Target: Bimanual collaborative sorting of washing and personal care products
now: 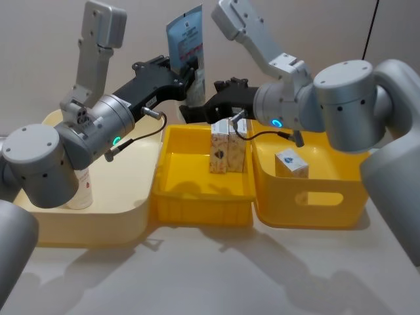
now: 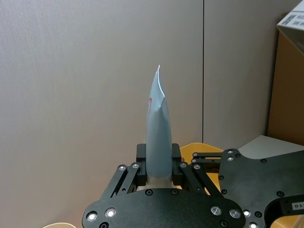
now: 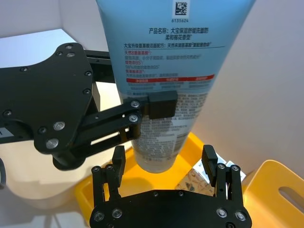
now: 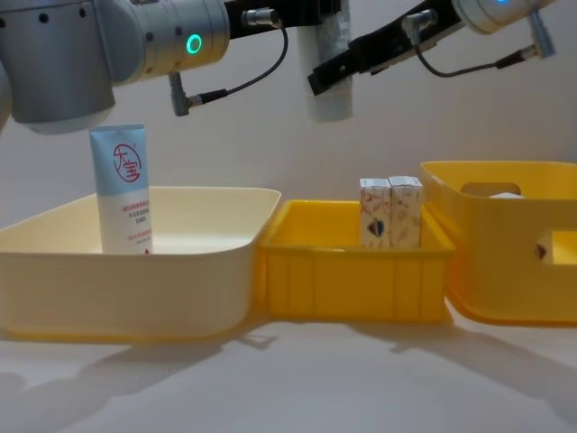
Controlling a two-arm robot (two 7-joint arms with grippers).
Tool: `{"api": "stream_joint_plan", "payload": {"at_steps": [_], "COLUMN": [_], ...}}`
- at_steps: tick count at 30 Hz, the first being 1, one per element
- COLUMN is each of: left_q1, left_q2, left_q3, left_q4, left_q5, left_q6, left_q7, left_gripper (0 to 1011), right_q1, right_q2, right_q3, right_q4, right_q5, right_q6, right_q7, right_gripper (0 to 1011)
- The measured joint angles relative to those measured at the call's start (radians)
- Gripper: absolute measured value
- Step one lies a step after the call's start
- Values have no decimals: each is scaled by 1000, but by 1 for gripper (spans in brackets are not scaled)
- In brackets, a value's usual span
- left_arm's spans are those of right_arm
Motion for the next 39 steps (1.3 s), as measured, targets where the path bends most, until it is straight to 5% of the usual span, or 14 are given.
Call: {"api": "stream_joint_plan", "payload": {"at_steps": [39], "left_q1": [28], "left_q2": [4], "left_q3": [-5], "left_q4": [-31], "left_q5": [4], "left_q6": [21], "left_q7": [21], "left_gripper": [288], "right_q1": [10], "right_q2": [-132], "right_q3": [10], "right_q4": [163], "right_q5": [-41], "right_q6": [-102], "right_q7": [-73], "right_gripper": [1001]}}
